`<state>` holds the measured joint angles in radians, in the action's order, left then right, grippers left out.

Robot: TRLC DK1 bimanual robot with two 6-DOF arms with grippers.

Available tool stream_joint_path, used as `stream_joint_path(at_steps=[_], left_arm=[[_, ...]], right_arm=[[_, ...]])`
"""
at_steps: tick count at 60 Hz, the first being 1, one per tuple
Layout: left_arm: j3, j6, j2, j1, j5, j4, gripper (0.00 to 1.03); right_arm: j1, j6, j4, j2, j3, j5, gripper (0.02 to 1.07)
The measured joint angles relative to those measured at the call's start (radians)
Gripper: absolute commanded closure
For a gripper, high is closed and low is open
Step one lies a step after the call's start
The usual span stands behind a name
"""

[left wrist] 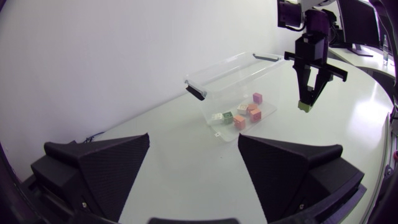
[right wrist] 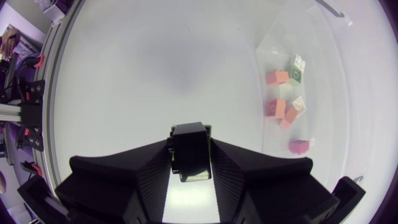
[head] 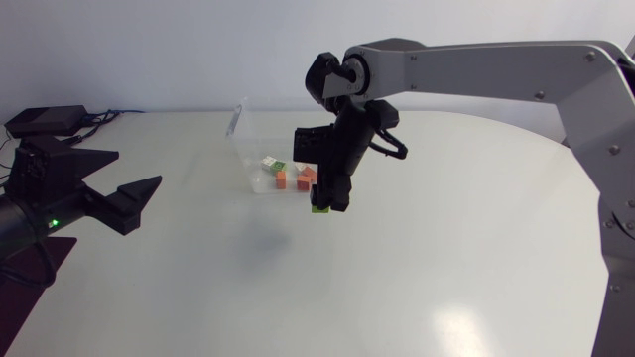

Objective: Place the duplo bricks in the container

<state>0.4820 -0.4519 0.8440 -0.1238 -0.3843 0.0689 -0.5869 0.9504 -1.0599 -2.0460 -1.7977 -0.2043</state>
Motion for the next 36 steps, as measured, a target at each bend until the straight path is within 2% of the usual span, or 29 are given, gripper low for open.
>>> stream_joint_path(at_steps=[15, 31, 36], left_arm=[[-0.058, 0.033, -0.133, 0.000, 0.000, -0.037, 0.04], [-0.077, 0.035, -0.185, 0.000, 0.000, -0.076, 0.04], [-0.085, 0.035, -0.199, 0.000, 0.000, -0.079, 0.04]], right_arm=[[0.019, 0.000, -0.192, -0.054, -0.287, 0.042, 0.85], [0.033, 0.000, -0.371, -0.224, -0.636, 0.052, 0.85], [0.037, 0.000, -0.383, -0.265, -0.705, 0.053, 0.85]])
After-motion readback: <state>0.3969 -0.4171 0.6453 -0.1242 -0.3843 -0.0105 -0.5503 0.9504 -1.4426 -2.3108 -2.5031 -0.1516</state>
